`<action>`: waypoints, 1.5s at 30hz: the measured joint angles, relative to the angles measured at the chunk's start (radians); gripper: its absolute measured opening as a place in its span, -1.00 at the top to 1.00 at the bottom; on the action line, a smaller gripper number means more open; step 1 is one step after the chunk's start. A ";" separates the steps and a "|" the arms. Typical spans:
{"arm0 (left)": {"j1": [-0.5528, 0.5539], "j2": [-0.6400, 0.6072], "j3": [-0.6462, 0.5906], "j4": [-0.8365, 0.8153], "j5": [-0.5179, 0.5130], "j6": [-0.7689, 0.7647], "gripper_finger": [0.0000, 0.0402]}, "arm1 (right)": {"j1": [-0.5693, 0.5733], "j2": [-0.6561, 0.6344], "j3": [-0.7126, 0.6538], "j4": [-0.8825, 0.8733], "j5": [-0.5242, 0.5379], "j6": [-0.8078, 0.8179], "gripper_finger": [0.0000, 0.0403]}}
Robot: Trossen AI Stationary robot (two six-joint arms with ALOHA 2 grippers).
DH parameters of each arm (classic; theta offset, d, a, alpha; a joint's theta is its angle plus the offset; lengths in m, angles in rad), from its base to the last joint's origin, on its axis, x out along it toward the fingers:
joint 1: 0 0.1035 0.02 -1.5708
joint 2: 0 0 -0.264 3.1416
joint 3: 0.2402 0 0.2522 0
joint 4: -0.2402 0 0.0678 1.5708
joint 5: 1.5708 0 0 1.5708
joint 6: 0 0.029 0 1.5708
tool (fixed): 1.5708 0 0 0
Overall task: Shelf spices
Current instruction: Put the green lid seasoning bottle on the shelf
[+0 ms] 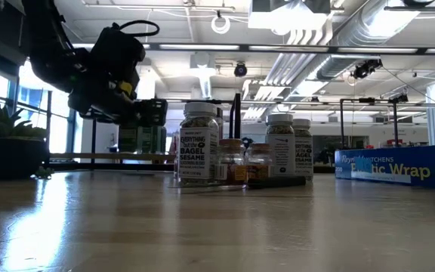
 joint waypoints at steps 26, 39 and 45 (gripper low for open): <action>-0.129 -0.283 0.000 0.033 -0.050 0.399 -0.33 | 0.000 0.000 0.000 -0.020 0.000 0.028 -0.30; -0.472 -0.504 0.000 -0.493 -0.045 0.062 -0.01 | 0.000 0.000 0.000 -0.072 -0.001 0.102 -0.30; -0.513 -0.479 -0.041 -0.997 0.070 -0.651 0.59 | 0.000 0.000 0.000 -0.087 -0.003 0.129 -0.30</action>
